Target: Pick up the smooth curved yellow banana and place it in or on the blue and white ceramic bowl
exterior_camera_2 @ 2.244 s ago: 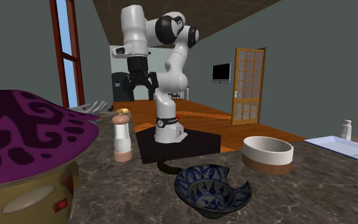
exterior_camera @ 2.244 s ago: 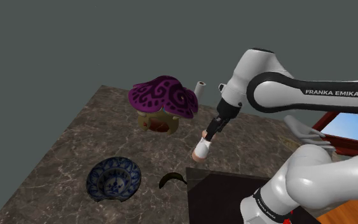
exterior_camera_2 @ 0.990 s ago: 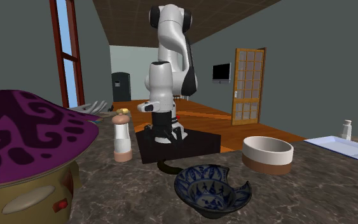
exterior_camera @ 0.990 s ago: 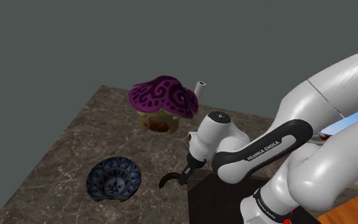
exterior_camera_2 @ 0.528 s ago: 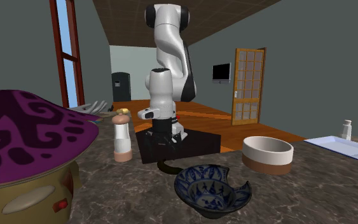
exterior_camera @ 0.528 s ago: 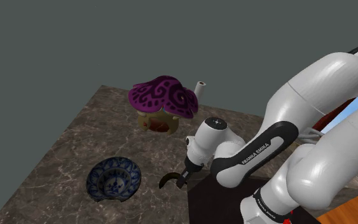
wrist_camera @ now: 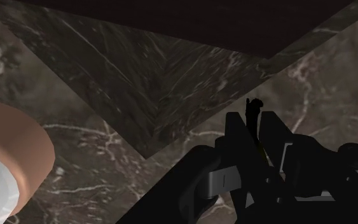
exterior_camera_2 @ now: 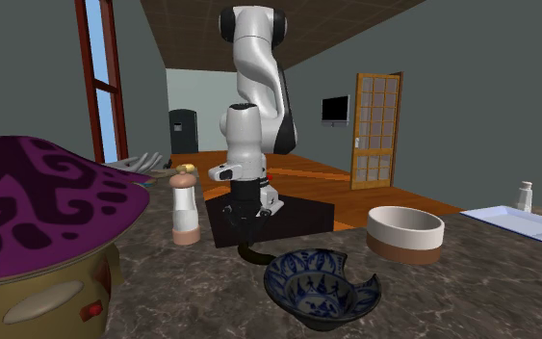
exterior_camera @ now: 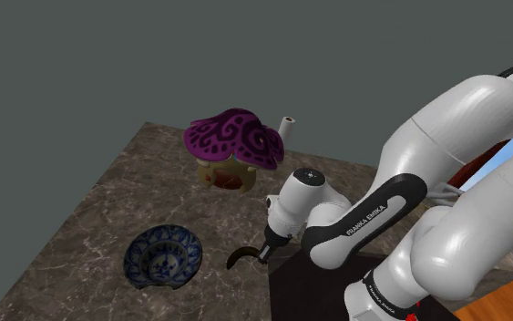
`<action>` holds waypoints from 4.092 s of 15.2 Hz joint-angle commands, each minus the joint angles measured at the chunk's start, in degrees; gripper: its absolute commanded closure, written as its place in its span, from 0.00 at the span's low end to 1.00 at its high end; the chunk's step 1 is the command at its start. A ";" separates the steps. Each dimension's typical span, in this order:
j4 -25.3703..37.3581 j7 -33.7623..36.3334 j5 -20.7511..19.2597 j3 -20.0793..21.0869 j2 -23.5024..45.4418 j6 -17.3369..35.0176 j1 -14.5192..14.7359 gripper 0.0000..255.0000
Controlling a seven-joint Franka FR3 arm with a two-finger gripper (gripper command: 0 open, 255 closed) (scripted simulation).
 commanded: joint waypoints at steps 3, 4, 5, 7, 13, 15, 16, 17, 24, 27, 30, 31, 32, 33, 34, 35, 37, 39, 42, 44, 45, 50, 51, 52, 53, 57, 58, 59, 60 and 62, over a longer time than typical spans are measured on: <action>0.00 0.00 0.00 0.00 0.00 0.00 0.00 1.00; 0.00 0.00 0.00 0.00 0.00 0.00 0.00 1.00; 0.00 0.00 0.00 0.00 0.00 -0.01 0.00 1.00; -0.03 -1.03 1.53 -0.17 -1.38 -1.28 0.58 1.00; 0.11 -4.20 6.28 -1.71 -9.19 -9.04 3.20 1.00; 0.28 -4.66 6.95 -2.23 -11.61 -11.60 3.77 1.00; 0.39 -4.83 7.19 -2.48 -12.78 -12.87 4.00 1.00; 0.52 -4.97 7.37 -2.72 -13.93 -14.14 4.21 1.00; 1.89 -5.45 7.75 -4.33 -21.19 -22.72 5.14 1.00; 2.74 -5.50 7.58 -4.99 -23.88 -26.23 5.34 1.00; 3.72 -5.50 7.31 -5.63 -26.30 -29.62 5.45 1.00; 4.08 -5.49 7.21 -5.84 -27.05 -30.73 5.47 1.00; 4.46 -5.48 7.09 -6.05 -27.78 -31.82 5.49 1.00; 4.85 -5.47 6.97 -6.26 -28.47 -32.90 5.50 1.00; 5.26 -5.45 6.84 -6.47 -29.14 -33.97 5.50 1.00; 5.43 -5.45 6.79 -6.55 -29.41 -34.41 5.50 1.00; 9.21 -3.05 6.24 -4.39 -24.75 -33.23 4.96 1.00; 13.12 -0.47 5.16 -2.24 -20.24 -32.36 4.18 1.00; 19.24 3.84 2.50 0.92 -13.60 -31.60 2.77 1.00; 23.51 7.05 0.01 2.90 -9.15 -31.45 1.85 1.00; 25.71 8.76 -1.45 3.81 -6.89 -31.49 1.45 1.00; 37.47 17.95 -10.37 7.09 4.85 -33.00 0.95 1.00; 40.01 19.77 -12.31 7.42 7.27 -33.59 1.25 1.00; 42.62 21.53 -14.22 7.55 9.69 -34.29 1.79 1.00; 44.95 22.98 -15.82 7.54 11.79 -34.98 2.42 1.00; 43.84 24.19 -17.60 6.93 13.85 -32.23 3.00 1.00; 43.59 24.53 -18.09 6.79 14.39 -31.55 3.12 1.00; 43.36 24.87 -18.59 6.64 14.94 -30.89 3.25 1.00; 43.14 25.22 -19.10 6.48 15.51 -30.22 3.39 1.00; 42.75 25.94 -20.17 6.12 16.66 -28.91 3.69 1.00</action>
